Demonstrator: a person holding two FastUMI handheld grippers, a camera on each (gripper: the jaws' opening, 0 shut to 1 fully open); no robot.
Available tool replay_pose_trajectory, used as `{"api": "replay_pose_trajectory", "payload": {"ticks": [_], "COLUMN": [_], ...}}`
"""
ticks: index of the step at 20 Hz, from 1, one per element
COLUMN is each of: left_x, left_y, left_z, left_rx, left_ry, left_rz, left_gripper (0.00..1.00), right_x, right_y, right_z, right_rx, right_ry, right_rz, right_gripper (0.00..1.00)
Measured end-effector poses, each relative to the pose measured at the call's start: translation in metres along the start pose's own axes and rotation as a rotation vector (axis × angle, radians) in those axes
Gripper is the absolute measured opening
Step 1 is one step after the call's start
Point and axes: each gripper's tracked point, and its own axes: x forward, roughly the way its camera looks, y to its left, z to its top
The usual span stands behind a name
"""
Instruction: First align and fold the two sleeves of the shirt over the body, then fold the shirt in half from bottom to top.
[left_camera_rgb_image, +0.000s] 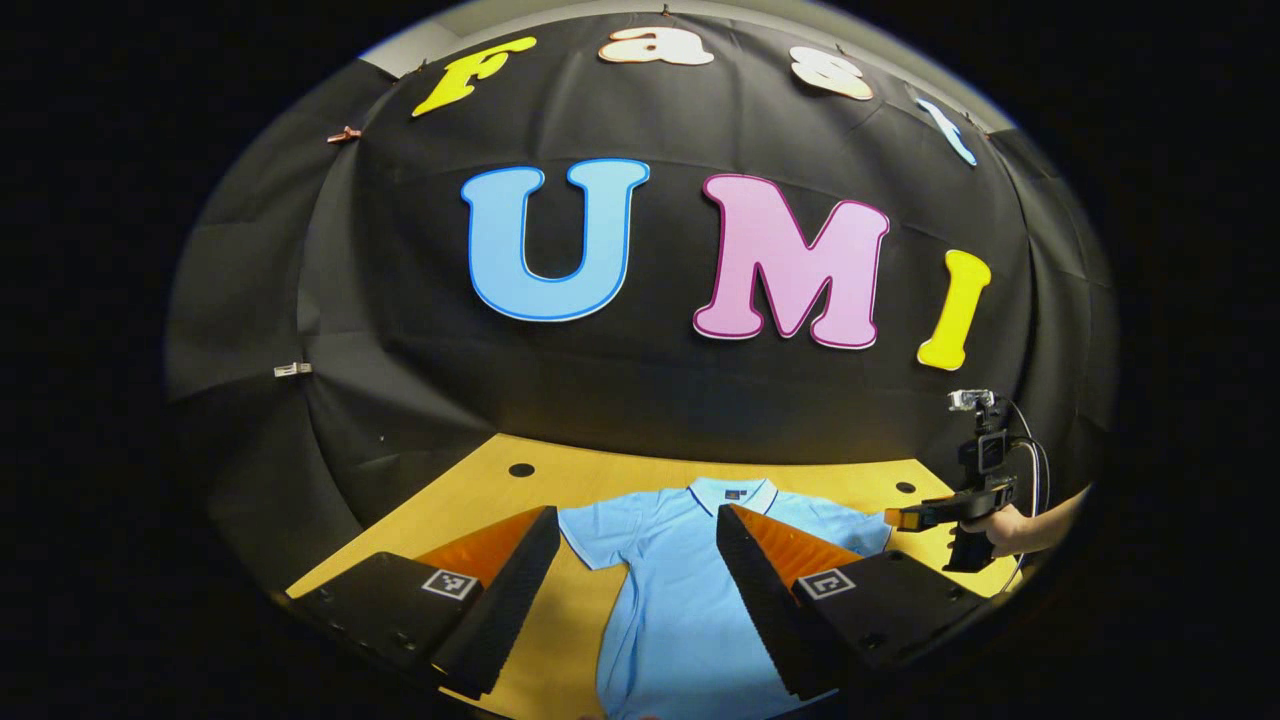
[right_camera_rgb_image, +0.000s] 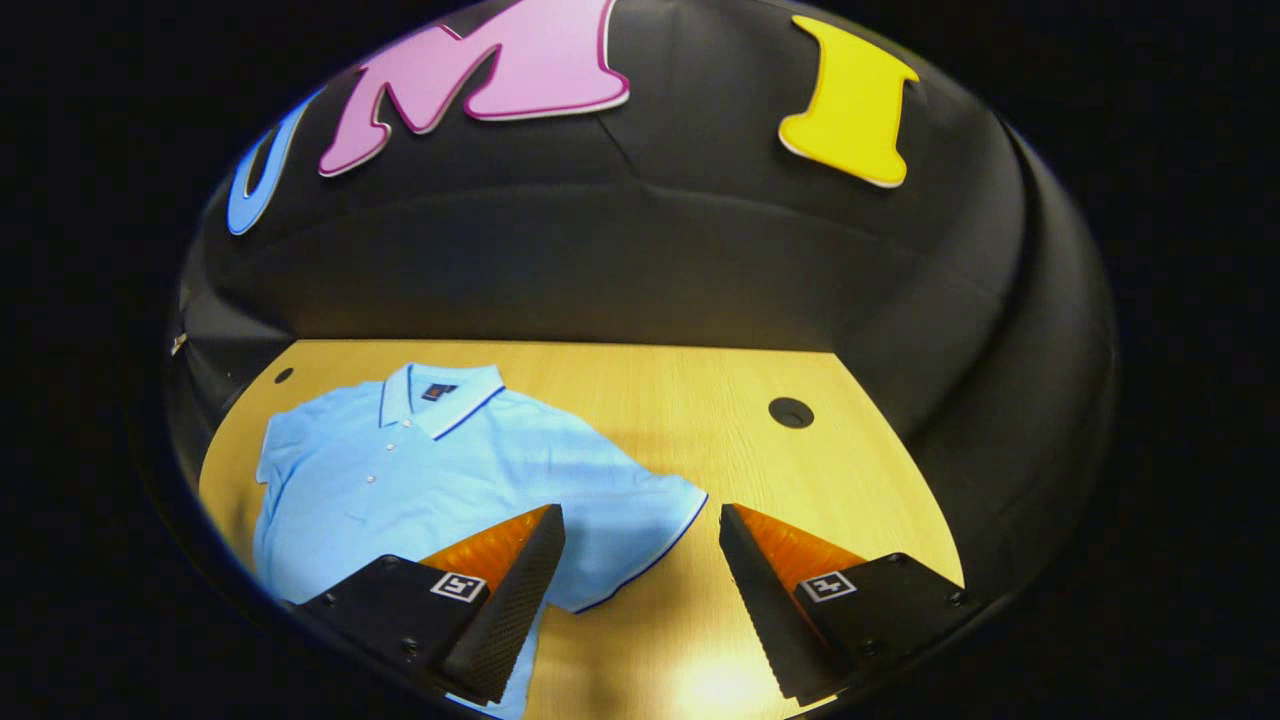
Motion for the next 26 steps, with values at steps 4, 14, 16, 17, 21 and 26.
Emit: {"api": "replay_pose_trajectory", "payload": {"ticks": [4,14,16,17,21,26], "left_x": [0.007,0.016,0.017,0.018,0.019,0.018], "left_y": [-0.004,-0.021,-0.024,-0.024,-0.024,-0.020], "left_z": [-0.007,-0.016,-0.016,-0.016,-0.017,-0.024], "left_rx": [0.009,0.037,0.035,0.035,0.030,0.016], "left_ry": [0.023,0.045,0.045,0.044,0.047,0.057], "left_rz": [0.011,-0.006,-0.010,-0.010,-0.005,0.002], "left_gripper": [1.00,1.00,1.00,1.00,1.00,1.00], "right_x": [0.034,0.073,0.075,0.076,0.078,0.078], "right_y": [-0.018,-0.016,-0.008,-0.005,0.006,0.013], "right_z": [-0.017,-0.026,-0.026,-0.025,-0.023,-0.020], "right_rx": [0.038,0.055,0.067,0.062,0.042,0.061], "right_ry": [0.058,0.095,0.090,0.087,0.078,0.104], "right_rz": [-0.035,-0.022,0.002,0.018,0.031,0.060], "right_gripper": [0.98,0.94,0.72,0.56,0.16,0.10]}}
